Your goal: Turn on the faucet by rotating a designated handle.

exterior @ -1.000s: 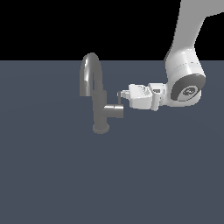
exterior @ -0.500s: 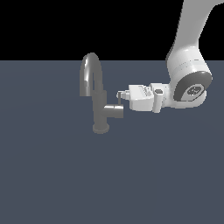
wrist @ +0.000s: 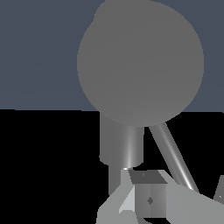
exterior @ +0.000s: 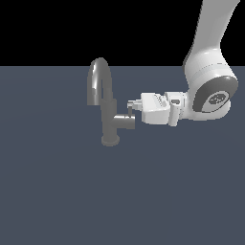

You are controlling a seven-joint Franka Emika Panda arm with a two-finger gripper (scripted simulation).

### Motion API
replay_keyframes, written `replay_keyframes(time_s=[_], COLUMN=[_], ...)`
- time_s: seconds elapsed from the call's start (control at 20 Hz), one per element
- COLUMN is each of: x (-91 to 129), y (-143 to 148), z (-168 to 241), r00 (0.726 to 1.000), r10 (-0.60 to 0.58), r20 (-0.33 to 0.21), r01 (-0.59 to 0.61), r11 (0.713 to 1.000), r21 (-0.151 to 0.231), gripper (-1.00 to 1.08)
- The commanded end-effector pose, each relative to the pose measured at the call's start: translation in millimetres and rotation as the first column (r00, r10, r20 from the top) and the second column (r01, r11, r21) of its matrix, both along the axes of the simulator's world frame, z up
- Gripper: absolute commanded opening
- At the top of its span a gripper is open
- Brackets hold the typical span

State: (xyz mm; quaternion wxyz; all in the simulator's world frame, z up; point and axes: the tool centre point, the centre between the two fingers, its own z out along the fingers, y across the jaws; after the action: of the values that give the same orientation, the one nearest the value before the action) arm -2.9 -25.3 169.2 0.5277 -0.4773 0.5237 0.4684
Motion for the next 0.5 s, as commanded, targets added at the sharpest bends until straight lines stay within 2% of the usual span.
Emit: replay_keyframes(time_s=[0.0, 0.45], x=[-11.5, -48.2], y=[0.8, 3.6], z=[-7.1, -26.4], r00=[1.0, 1.0], r10=[0.002, 0.004], r20=[-0.008, -0.01], r01=[-0.002, -0.004], r11=[1.0, 1.0], r21=[0.003, 0.005], gripper=[-1.0, -1.0])
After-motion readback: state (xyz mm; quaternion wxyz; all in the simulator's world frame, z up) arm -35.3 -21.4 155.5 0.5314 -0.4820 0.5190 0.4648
